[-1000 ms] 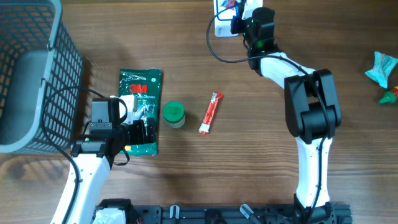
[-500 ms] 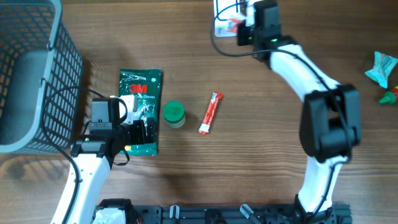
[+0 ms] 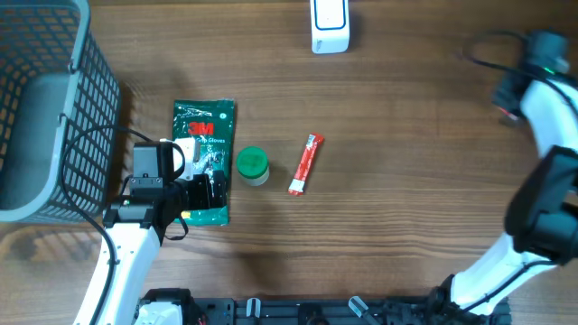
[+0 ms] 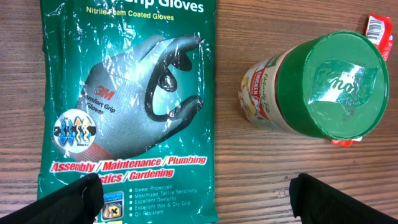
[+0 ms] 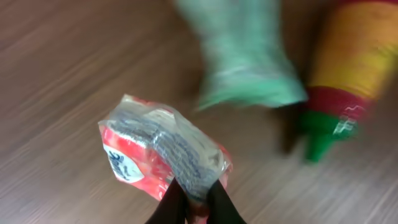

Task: Scan the item barcode
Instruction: 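Carry the packet to the right edge and release it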

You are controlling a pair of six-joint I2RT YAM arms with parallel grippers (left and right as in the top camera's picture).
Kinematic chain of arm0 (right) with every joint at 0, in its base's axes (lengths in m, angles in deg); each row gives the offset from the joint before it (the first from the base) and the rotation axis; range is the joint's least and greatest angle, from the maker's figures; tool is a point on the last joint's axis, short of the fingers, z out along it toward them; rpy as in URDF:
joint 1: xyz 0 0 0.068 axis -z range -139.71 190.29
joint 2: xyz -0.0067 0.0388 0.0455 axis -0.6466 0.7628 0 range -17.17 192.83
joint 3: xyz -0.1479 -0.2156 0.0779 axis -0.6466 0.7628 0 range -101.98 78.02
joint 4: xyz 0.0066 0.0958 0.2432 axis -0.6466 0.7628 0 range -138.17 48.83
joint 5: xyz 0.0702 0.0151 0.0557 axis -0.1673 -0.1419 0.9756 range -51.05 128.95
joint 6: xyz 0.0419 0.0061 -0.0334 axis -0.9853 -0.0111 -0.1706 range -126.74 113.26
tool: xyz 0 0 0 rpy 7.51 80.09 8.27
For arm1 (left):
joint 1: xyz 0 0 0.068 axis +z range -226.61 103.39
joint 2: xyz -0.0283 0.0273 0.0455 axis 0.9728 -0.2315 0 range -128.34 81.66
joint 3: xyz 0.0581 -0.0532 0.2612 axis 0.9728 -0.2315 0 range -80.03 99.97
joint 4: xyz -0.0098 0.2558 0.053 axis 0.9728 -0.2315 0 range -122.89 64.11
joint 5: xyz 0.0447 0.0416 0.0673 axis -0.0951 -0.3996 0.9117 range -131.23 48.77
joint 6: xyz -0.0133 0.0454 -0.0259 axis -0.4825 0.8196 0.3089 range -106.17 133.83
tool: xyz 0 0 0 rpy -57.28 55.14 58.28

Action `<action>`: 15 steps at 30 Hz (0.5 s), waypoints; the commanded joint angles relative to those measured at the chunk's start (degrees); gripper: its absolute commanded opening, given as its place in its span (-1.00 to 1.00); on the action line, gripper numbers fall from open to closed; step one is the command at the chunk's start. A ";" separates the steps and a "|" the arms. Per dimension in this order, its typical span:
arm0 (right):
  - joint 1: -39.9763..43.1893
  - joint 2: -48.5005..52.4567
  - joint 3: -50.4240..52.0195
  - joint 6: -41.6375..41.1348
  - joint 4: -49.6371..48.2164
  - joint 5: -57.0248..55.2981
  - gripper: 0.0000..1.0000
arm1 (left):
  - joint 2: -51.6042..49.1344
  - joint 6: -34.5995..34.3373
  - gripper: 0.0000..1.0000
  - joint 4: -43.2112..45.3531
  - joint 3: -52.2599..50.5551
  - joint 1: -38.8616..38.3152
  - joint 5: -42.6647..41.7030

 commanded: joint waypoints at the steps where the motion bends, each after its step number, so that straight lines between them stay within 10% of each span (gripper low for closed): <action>1: 6.34 0.33 4.85 -5.01 -7.91 1.25 -0.91 | -0.04 -0.52 1.00 0.15 -0.02 0.46 -0.07; 5: 9.33 0.96 6.21 -5.03 -11.76 3.37 -0.83 | -0.04 -0.52 1.00 0.15 -0.02 0.46 -0.07; 8: 9.22 0.87 6.12 -5.01 -13.16 3.85 -0.14 | -0.04 -0.52 1.00 0.15 -0.02 0.46 -0.07; 10: 9.11 -0.20 6.10 -5.01 -12.81 4.85 1.00 | -0.04 -0.52 1.00 0.15 -0.02 0.46 -0.07; 15: 8.94 -8.72 6.10 -5.35 -10.69 12.74 0.98 | -0.04 -0.52 1.00 0.15 -0.02 0.46 -0.07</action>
